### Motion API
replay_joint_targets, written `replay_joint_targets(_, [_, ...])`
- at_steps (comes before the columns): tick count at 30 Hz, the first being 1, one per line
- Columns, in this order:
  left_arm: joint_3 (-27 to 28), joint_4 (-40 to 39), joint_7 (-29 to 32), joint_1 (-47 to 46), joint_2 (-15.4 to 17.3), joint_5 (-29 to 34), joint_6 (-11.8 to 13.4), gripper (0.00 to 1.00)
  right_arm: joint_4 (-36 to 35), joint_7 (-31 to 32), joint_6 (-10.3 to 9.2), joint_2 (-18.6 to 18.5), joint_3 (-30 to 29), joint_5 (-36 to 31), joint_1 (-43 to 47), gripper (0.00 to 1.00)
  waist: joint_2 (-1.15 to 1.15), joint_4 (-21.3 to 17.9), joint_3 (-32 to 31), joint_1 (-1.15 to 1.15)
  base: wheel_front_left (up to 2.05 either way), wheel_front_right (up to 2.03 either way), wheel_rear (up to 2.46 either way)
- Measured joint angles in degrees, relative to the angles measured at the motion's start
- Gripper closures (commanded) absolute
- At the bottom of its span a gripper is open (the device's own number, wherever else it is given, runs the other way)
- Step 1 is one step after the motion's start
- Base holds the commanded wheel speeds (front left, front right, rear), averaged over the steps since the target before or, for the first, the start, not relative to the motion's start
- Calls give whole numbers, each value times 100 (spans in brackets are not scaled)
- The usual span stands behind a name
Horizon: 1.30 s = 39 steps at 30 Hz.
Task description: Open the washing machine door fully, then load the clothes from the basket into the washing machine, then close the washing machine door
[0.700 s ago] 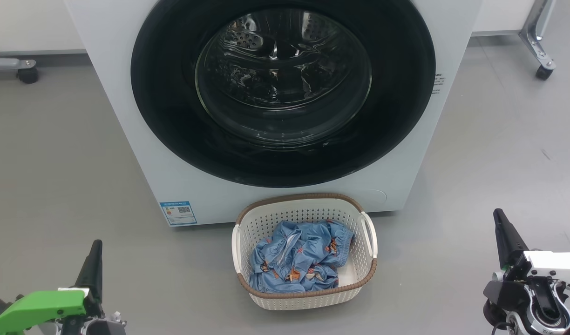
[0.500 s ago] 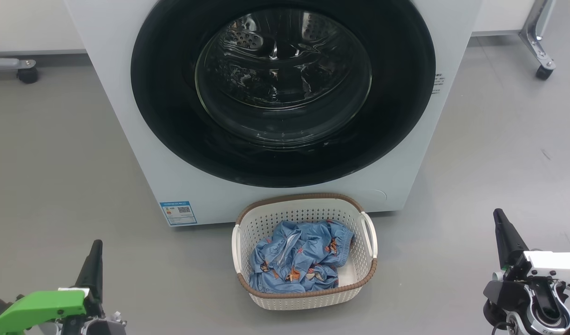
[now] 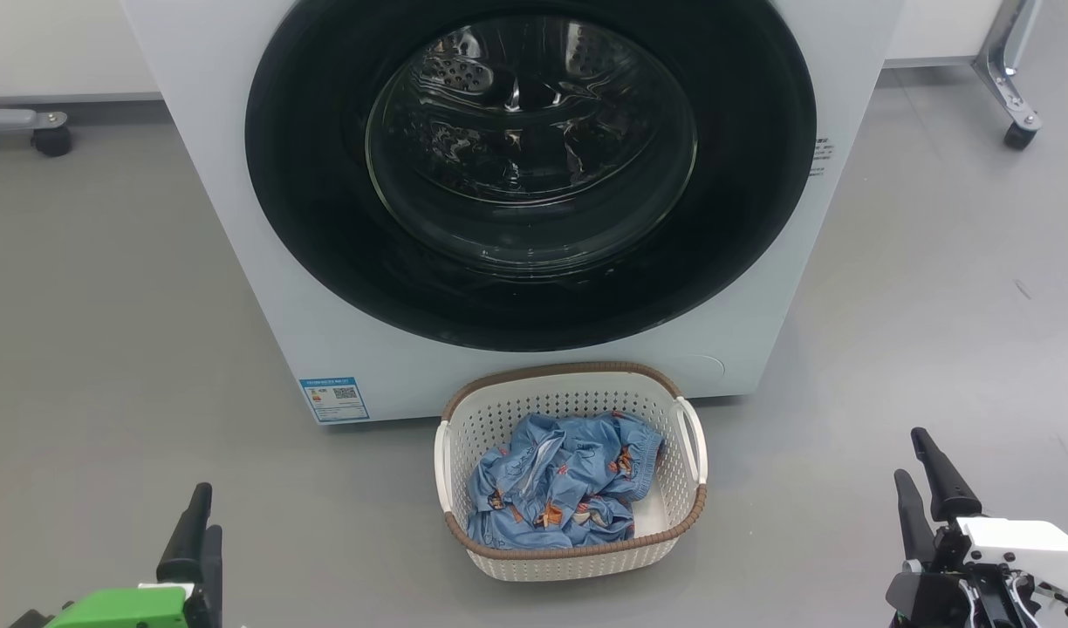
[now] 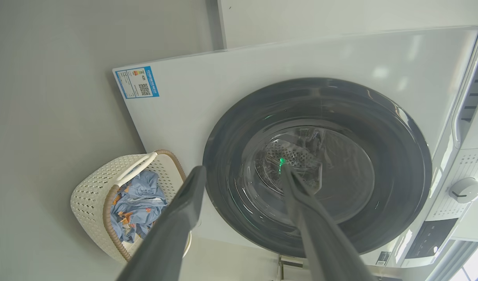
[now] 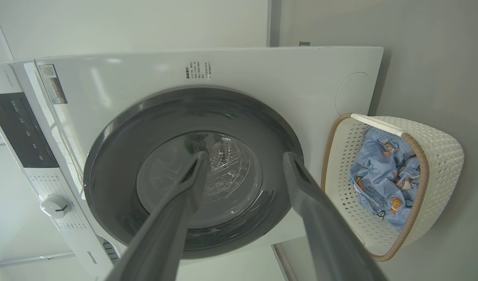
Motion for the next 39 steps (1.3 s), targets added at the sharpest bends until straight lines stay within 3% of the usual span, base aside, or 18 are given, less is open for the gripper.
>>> replay_joint_targets(20, [-140,-189,-296,-1,-12,372,0,0,-267,-309,0,26,164,-461,0,0,0,7,4,0,0,0,0])
replay_joint_targets(39, [-114,-299,-594,-1,4,1547,0,0,-527,-564,0,26,151,-1968,-1,0,0,31,13,0,0,0,0])
